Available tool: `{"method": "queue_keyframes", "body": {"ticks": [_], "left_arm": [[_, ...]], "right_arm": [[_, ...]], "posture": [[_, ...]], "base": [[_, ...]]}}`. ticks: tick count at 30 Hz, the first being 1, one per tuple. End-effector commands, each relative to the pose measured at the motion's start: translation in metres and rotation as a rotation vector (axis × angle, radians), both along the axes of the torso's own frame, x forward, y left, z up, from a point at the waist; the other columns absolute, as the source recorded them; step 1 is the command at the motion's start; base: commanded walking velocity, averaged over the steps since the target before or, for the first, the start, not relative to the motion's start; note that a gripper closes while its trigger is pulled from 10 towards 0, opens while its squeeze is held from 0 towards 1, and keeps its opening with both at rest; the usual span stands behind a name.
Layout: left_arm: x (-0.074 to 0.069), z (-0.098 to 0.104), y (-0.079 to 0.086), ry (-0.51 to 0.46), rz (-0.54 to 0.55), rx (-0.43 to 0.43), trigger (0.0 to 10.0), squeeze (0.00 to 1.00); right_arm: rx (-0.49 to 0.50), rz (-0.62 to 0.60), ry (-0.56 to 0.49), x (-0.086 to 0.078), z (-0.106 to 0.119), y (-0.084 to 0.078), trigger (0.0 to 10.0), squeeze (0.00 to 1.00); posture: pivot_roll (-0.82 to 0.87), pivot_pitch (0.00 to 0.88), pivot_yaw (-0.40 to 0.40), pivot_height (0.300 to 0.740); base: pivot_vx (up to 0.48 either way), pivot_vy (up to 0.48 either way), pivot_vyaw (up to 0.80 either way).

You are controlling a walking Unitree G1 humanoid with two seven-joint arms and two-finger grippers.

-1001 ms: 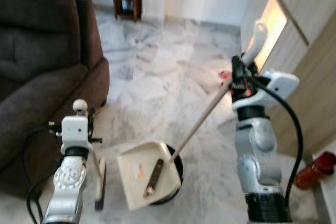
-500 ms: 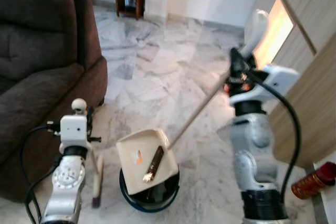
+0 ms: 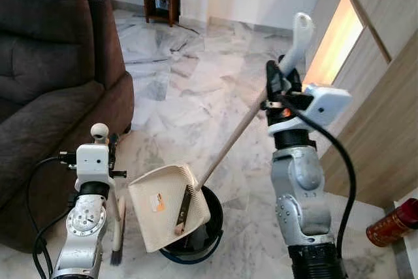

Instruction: Sweep floor

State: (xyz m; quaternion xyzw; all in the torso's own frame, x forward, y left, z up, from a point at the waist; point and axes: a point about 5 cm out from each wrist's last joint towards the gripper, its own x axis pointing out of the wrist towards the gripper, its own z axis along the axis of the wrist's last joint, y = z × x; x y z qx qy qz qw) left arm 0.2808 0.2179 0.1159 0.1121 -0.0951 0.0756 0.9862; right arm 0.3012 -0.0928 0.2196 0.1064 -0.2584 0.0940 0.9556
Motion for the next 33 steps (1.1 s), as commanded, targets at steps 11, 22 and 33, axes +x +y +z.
{"method": "queue_keyframes", "body": {"ticks": [11, 22, 33], "left_arm": [[0.001, 0.01, -0.001, -0.053, -0.021, 0.025, 10.0, 0.0], [0.001, 0.011, -0.002, -0.052, -0.033, 0.038, 10.0, 0.0], [0.002, 0.01, -0.004, -0.052, -0.04, 0.041, 10.0, 0.0]], "right_arm": [[-0.133, 0.051, -0.217, -0.023, 0.025, 0.025, 10.0, 0.0], [-0.231, 0.12, -0.343, -0.044, 0.035, 0.055, 10.0, 0.0], [-0.324, 0.151, -0.459, -0.062, 0.042, 0.072, 10.0, 0.0]], "posture": [[0.13, 0.042, -0.036, 0.74], [0.13, 0.049, -0.028, 0.74], [0.13, 0.052, -0.027, 0.74]], "base": [[0.0, 0.0, 0.0], [0.0, 0.0, 0.0], [0.0, 0.0, 0.0]]}}
